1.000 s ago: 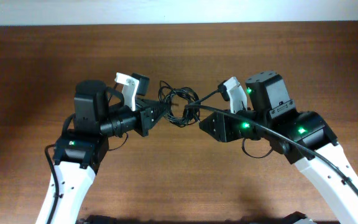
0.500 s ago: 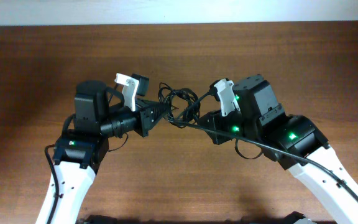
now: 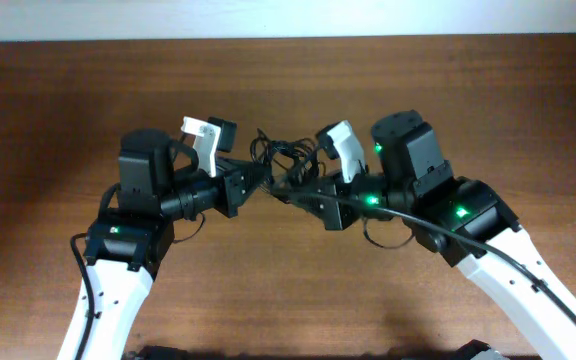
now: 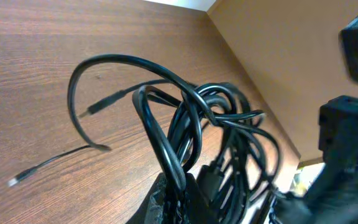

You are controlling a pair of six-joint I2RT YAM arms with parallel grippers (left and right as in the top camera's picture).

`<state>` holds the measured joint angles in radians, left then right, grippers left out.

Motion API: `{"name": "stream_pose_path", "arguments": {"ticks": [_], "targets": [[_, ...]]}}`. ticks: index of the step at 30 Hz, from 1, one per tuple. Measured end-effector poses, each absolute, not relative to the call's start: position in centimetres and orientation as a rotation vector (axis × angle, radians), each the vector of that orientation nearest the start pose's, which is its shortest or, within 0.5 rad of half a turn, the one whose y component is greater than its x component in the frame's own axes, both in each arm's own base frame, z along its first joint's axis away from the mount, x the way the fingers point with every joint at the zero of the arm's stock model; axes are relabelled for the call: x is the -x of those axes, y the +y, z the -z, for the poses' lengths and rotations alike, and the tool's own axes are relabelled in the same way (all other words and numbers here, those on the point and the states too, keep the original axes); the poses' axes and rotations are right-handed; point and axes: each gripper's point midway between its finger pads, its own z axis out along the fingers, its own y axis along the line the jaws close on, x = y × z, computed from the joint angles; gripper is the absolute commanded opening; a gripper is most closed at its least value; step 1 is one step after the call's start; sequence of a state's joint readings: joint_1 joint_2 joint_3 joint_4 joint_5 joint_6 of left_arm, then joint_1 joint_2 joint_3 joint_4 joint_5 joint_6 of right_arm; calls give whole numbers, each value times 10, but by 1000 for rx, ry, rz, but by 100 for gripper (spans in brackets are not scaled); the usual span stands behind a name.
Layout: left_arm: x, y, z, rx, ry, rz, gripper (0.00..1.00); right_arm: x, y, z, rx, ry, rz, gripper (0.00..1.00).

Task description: Untangle cables

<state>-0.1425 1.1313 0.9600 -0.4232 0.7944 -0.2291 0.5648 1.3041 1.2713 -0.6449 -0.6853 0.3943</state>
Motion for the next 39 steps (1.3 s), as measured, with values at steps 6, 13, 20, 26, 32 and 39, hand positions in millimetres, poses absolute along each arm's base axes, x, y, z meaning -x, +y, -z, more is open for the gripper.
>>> {"name": "stream_pose_path", "arguments": {"ticks": [6, 13, 20, 26, 32, 39], "targets": [[-297, -169, -262, -384, 2113, 1094, 0, -267, 288, -283, 504, 2314, -1221, 4], [-285, -177, -269, -440, 2090, 1204, 0, -306, 295, -227, 409, 2436, -1068, 26], [-280, -182, -269, -462, 2086, 1237, 0, -290, 276, -249, 395, 2419, -1016, 57], [-280, -182, -272, -479, 2070, 1236, 0, -229, 196, -334, 331, 2204, -825, 70], [-251, -196, -289, -969, 1717, 1190, 0, -228, 200, -313, 164, 2343, -889, 99], [-265, -190, -281, -1100, 1622, 937, 0, -258, 220, -287, -742, 2481, -1165, 93]]}}
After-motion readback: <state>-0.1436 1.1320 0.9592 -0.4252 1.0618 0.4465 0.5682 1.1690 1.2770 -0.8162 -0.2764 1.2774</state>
